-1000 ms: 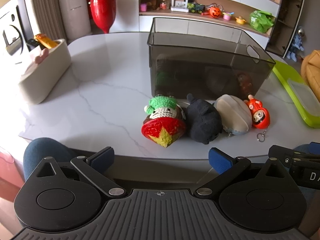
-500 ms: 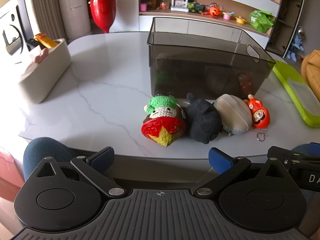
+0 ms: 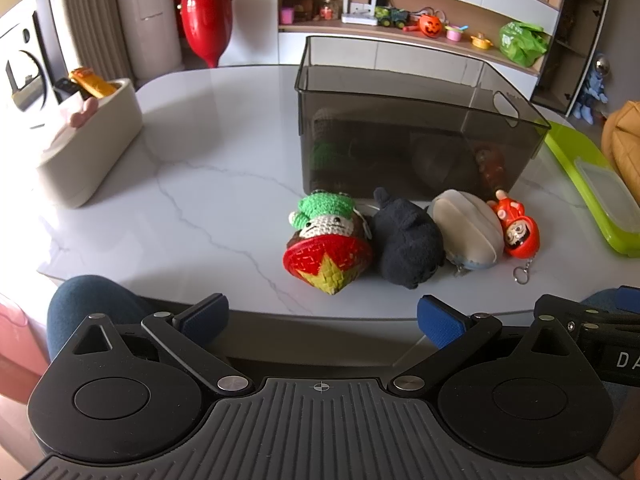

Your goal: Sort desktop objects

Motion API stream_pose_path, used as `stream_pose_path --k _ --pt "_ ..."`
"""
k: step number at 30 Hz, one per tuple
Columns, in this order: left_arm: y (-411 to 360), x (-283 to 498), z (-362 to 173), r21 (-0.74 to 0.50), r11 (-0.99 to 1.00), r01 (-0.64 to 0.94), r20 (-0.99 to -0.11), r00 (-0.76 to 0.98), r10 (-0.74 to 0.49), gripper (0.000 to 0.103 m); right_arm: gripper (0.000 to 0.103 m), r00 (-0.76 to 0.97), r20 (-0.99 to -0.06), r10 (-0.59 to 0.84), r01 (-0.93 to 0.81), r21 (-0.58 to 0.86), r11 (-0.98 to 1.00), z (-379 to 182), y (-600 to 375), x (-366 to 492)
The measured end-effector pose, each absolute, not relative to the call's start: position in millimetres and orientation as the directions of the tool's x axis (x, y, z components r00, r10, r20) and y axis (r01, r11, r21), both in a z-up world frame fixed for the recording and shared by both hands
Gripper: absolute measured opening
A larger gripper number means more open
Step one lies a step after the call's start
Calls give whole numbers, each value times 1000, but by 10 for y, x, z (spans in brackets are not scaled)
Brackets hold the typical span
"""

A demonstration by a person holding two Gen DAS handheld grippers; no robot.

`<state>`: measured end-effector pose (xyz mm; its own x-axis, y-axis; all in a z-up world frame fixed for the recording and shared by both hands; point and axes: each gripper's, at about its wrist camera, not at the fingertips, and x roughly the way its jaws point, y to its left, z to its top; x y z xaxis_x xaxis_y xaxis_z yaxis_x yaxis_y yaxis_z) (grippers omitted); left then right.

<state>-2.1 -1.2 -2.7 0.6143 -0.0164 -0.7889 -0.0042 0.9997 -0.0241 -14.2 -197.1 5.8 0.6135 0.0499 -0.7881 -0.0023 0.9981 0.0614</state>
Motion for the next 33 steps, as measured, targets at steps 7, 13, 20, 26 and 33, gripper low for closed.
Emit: stream_pose_path --k 7,13,20,26,33 --pt "5 -17 -34 -23 1000 -4 -790 613 -16 103 103 608 -793 42 -5 49 999 49 -1965 -145" --pt "0 -11 -35 -20 1000 -4 -791 611 -14 103 103 599 -800 39 -2 47 999 48 -1970 -140" --pt "-6 6 -51 -18 1000 -7 -794 608 -10 103 103 599 -799 47 2 60 998 31 -1979 -130" --pt "2 51 -84 -11 1000 -7 -800 600 -5 103 103 606 -794 43 13 65 998 16 -2016 -110" --pt "64 291 -137 30 1000 -3 -823 567 27 103 103 636 -772 0 35 29 999 66 -2088 -30"
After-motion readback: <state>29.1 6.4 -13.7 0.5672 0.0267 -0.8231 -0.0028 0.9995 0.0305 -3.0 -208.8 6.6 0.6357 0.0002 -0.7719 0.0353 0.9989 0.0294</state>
